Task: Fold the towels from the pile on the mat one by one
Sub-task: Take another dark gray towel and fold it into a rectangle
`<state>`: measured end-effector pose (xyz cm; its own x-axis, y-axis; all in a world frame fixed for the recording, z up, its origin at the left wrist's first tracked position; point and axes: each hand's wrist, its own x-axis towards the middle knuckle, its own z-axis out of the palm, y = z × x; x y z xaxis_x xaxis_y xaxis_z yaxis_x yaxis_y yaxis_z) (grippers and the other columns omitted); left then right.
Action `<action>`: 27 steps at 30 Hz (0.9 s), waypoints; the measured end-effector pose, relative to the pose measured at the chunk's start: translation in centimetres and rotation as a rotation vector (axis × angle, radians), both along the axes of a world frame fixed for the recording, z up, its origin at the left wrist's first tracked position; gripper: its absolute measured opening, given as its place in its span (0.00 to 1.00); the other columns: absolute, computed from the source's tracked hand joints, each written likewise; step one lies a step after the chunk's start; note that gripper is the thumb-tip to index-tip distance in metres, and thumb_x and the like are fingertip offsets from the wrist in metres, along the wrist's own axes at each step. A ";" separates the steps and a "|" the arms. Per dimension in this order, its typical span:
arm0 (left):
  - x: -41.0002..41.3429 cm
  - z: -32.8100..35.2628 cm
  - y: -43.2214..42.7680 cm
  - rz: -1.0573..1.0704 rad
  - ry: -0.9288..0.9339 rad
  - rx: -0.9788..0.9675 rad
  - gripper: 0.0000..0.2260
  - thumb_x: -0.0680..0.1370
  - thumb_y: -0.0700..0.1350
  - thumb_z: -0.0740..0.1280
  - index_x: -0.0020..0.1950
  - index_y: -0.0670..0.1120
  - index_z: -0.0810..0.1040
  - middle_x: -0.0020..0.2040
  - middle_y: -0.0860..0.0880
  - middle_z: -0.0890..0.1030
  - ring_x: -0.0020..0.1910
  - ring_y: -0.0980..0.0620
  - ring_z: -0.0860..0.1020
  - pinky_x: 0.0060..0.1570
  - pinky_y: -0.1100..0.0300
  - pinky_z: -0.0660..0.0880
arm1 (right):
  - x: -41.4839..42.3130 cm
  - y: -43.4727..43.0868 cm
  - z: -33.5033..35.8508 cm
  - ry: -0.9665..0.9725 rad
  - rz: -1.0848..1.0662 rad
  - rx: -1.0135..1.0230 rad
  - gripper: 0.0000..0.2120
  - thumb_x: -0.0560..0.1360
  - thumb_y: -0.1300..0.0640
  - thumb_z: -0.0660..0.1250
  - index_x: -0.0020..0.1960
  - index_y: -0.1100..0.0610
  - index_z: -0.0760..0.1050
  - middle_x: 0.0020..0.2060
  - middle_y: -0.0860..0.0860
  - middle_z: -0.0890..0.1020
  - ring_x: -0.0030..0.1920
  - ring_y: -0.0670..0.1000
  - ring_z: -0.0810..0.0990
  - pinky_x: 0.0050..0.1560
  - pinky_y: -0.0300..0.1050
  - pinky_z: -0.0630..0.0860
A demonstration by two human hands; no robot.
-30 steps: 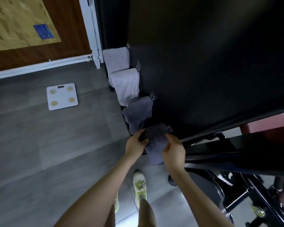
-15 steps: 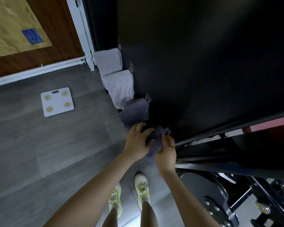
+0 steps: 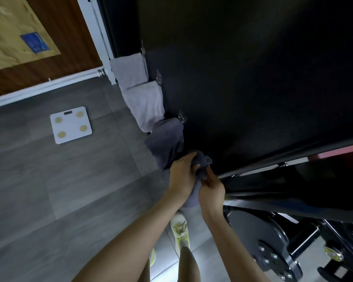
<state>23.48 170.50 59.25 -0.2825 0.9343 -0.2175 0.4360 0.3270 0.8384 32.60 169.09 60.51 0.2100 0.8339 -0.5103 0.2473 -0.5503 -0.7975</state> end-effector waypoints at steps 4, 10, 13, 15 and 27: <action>0.2 -0.7 0.4 -0.098 -0.034 -0.062 0.18 0.79 0.42 0.62 0.69 0.44 0.71 0.69 0.45 0.71 0.69 0.47 0.68 0.66 0.61 0.61 | -0.6 0.7 0.2 0.086 0.003 -0.003 0.14 0.79 0.64 0.58 0.62 0.59 0.74 0.54 0.59 0.80 0.47 0.49 0.77 0.45 0.39 0.73; -0.7 -2.4 1.2 -0.159 0.005 -0.254 0.18 0.82 0.52 0.52 0.64 0.47 0.75 0.60 0.45 0.78 0.59 0.46 0.75 0.56 0.57 0.70 | -0.2 0.1 0.0 0.092 0.214 -0.014 0.19 0.80 0.63 0.58 0.70 0.53 0.65 0.61 0.51 0.74 0.65 0.53 0.72 0.59 0.42 0.70; -0.9 -2.6 2.0 -0.156 0.035 -0.303 0.18 0.82 0.51 0.52 0.54 0.44 0.78 0.53 0.42 0.80 0.53 0.43 0.77 0.53 0.51 0.72 | 0.4 0.0 -0.7 0.114 0.256 -0.009 0.19 0.81 0.60 0.57 0.71 0.53 0.63 0.67 0.52 0.72 0.68 0.53 0.70 0.63 0.45 0.67; -0.9 -2.8 2.4 -0.174 0.003 -0.343 0.17 0.82 0.50 0.53 0.53 0.42 0.78 0.53 0.42 0.80 0.53 0.43 0.76 0.56 0.52 0.70 | 0.8 0.4 -0.6 0.161 0.242 -0.042 0.18 0.81 0.61 0.56 0.71 0.53 0.64 0.66 0.53 0.72 0.67 0.54 0.70 0.62 0.45 0.67; -1.9 -0.2 1.4 0.054 -0.280 -0.347 0.18 0.81 0.54 0.56 0.66 0.50 0.74 0.64 0.48 0.76 0.65 0.48 0.72 0.66 0.56 0.64 | 3.2 1.3 1.6 0.136 0.397 -0.096 0.23 0.77 0.71 0.58 0.70 0.55 0.65 0.56 0.47 0.72 0.57 0.46 0.70 0.48 0.34 0.70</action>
